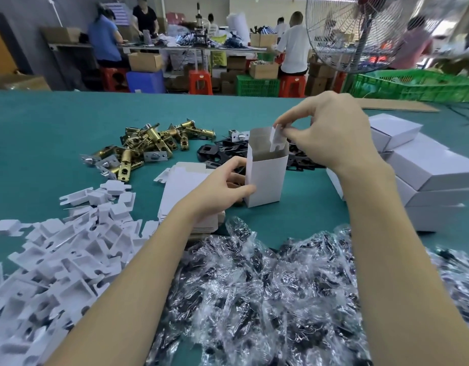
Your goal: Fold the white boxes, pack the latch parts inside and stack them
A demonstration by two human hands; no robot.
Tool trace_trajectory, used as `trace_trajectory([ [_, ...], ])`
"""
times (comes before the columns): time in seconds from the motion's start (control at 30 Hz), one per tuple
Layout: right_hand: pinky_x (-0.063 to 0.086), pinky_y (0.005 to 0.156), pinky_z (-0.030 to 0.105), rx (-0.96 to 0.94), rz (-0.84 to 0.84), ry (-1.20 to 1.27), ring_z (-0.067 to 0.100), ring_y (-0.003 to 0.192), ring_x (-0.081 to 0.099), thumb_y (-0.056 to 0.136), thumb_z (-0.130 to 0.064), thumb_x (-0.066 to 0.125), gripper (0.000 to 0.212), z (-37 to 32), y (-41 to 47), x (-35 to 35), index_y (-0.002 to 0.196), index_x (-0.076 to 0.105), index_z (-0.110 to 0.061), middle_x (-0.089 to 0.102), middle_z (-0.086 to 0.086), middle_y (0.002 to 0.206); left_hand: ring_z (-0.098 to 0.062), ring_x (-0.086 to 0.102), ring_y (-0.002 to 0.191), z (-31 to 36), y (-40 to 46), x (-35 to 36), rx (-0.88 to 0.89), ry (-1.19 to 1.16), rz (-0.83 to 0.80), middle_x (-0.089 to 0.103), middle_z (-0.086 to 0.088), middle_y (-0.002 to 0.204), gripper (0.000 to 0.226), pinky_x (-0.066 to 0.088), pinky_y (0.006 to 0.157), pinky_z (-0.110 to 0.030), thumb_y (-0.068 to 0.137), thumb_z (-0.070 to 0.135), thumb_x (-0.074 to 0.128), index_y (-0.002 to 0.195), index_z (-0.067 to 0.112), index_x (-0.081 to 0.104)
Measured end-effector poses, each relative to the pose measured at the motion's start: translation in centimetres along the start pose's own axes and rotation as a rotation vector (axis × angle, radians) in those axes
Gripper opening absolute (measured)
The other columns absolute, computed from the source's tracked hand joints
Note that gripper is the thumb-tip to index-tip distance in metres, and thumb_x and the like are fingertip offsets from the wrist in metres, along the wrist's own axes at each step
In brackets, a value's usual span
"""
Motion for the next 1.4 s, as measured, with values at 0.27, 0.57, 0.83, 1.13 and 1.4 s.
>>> trace_trajectory([
  [0.27, 0.033, 0.052, 0.024, 0.065, -0.124, -0.098, 0.014, 0.077, 0.050, 0.090, -0.022, 0.066, 0.025, 0.9, -0.7, 3.5, 0.092, 0.082, -0.041, 0.076, -0.009, 0.093, -0.018, 0.072, 0.101, 0.0, 0.0, -0.1, -0.011, -0.015, 0.001, 0.072, -0.001, 0.114, 0.033, 0.061, 0.090, -0.039, 0.097, 0.018, 0.069, 0.118, 0.040, 0.056],
  [0.57, 0.040, 0.064, 0.021, 0.081, -0.013, 0.143, -0.003, 0.061, 0.048, 0.091, -0.020, 0.062, 0.026, 1.7, -0.1, 0.9, 0.102, 0.078, -0.036, 0.068, -0.021, 0.082, -0.018, 0.072, 0.101, -0.2, 0.0, -0.1, -0.016, -0.013, 0.009, 0.073, 0.001, 0.111, 0.032, 0.060, 0.091, -0.041, 0.096, 0.019, 0.070, 0.115, 0.043, 0.058],
  [0.83, 0.054, 0.100, 0.039, 0.364, -0.362, -0.015, 0.024, 0.113, 0.065, 0.091, -0.015, 0.060, 0.030, 7.1, -0.9, 6.4, 0.111, 0.075, -0.031, 0.073, 0.000, 0.119, -0.026, 0.070, 0.107, 0.1, 0.1, -0.2, -0.026, -0.025, -0.033, 0.071, -0.008, 0.115, 0.032, 0.060, 0.092, -0.039, 0.098, 0.011, 0.065, 0.121, 0.031, 0.055],
  [1.13, 0.045, 0.091, 0.042, 0.385, -0.463, -0.082, 0.036, 0.123, 0.050, 0.097, -0.033, 0.058, 0.026, 7.7, 1.0, 14.0, 0.115, 0.062, -0.014, 0.052, 0.013, 0.136, -0.024, 0.070, 0.107, -0.1, 0.2, -0.2, -0.026, -0.034, -0.034, 0.072, -0.005, 0.115, 0.033, 0.060, 0.091, -0.036, 0.098, 0.011, 0.065, 0.115, 0.038, 0.055],
  [1.4, 0.051, 0.083, 0.031, 0.616, -0.250, 0.290, 0.028, 0.097, 0.063, 0.082, -0.033, 0.078, 0.018, 10.1, 1.6, 13.0, 0.096, 0.079, -0.022, 0.072, 0.001, 0.099, -0.021, 0.071, 0.104, -0.2, 0.3, -0.2, -0.019, -0.049, -0.029, 0.073, -0.003, 0.113, 0.034, 0.060, 0.088, -0.033, 0.098, 0.012, 0.066, 0.113, 0.041, 0.057],
])
Point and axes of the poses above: each hand's wrist, its own y-axis towards the middle knuckle, its own x-axis out of the palm, z = x × y, the point moved 5 cm from there along y, towards the middle knuckle
